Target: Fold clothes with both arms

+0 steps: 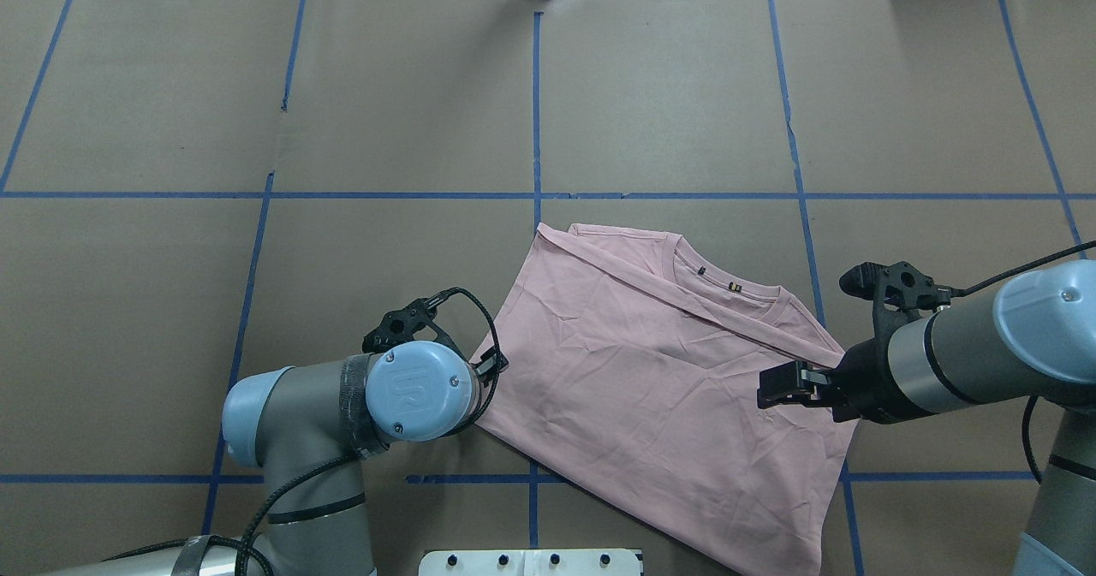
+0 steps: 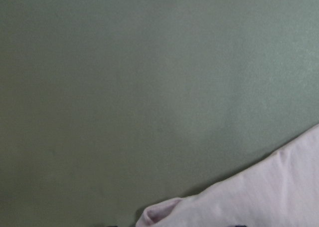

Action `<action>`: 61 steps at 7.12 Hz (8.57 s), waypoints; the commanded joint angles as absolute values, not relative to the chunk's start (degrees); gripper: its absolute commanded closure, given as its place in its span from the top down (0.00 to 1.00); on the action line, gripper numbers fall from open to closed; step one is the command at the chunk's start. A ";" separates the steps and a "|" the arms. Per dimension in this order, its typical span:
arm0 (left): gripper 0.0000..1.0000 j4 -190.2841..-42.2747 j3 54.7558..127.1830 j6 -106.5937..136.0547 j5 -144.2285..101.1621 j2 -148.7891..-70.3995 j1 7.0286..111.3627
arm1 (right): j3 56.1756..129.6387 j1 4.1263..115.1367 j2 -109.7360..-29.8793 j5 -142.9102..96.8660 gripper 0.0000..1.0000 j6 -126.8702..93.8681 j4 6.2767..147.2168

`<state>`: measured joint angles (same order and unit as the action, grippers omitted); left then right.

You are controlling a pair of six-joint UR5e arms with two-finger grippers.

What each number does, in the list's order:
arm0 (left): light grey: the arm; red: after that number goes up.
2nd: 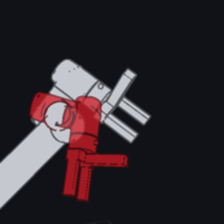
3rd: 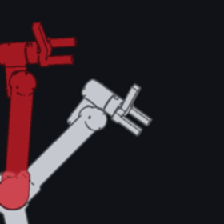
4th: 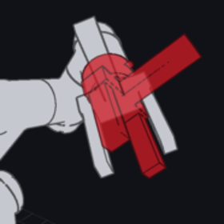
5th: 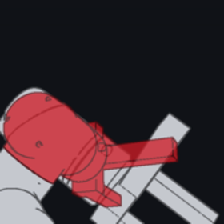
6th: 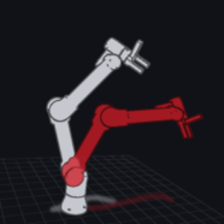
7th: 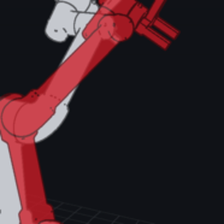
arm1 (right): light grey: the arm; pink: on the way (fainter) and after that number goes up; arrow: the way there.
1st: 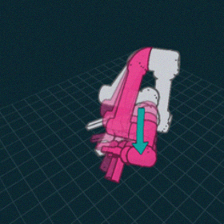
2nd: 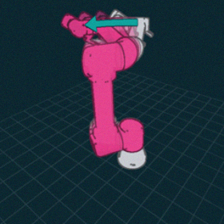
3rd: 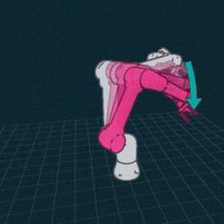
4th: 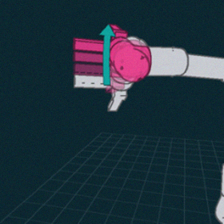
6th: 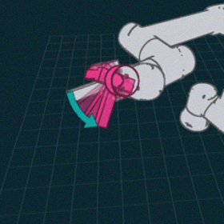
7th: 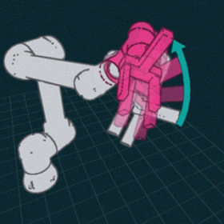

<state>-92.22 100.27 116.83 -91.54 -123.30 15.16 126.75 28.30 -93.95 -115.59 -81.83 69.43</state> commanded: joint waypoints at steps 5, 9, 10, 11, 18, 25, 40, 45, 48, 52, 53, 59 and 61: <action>0.00 -93.52 100.54 114.79 -91.67 -123.40 15.21 | 125.60 28.47 -93.78 -115.75 1.00 -81.91 69.43; 0.00 -93.69 100.46 112.24 -91.85 -124.19 24.22 | 125.60 30.05 -93.78 -116.10 1.00 -81.83 69.43; 0.00 -94.04 99.33 111.54 -91.58 -125.23 27.22 | 125.60 30.75 -93.61 -116.02 1.00 -81.83 69.43; 0.00 -97.00 96.27 111.36 -91.41 -126.64 30.20 | 125.51 30.94 -93.60 -115.75 1.00 -81.91 69.43; 0.00 -129.14 57.63 97.32 -81.15 -142.98 37.27 | 123.40 31.73 -88.86 -115.75 1.00 -81.91 69.52; 1.00 -140.28 49.65 91.32 -81.98 -145.55 38.93 | 119.98 33.22 -83.86 -115.31 1.00 -81.91 70.22; 0.94 -97.65 102.39 119.27 -94.39 -118.65 15.38 | 117.86 36.04 -82.70 -115.58 1.00 -81.39 70.22; 0.00 -97.56 102.39 118.40 -94.48 -119.18 15.03 | 117.86 36.47 -82.79 -115.84 1.00 -81.39 70.22; 0.00 -97.47 104.40 115.59 -94.83 -119.00 15.38 | 115.16 36.13 -82.18 -115.40 1.00 -82.00 70.22; 0.00 -95.98 105.73 111.80 -94.83 -118.74 17.49 | 110.22 30.35 -76.65 -113.04 1.00 -97.70 70.57; 0.00 -95.98 105.73 111.80 -94.92 -118.83 17.49 | 109.87 28.06 -73.51 -110.77 1.00 -99.04 75.88; 0.00 -95.98 105.82 111.88 -95.10 -119.09 17.40 | 103.37 23.56 -67.06 -105.91 1.00 -98.88 83.85; 0.00 -95.98 106.08 111.88 -95.01 -119.09 17.40 | 102.57 23.38 -67.06 -105.91 1.00 -98.88 83.85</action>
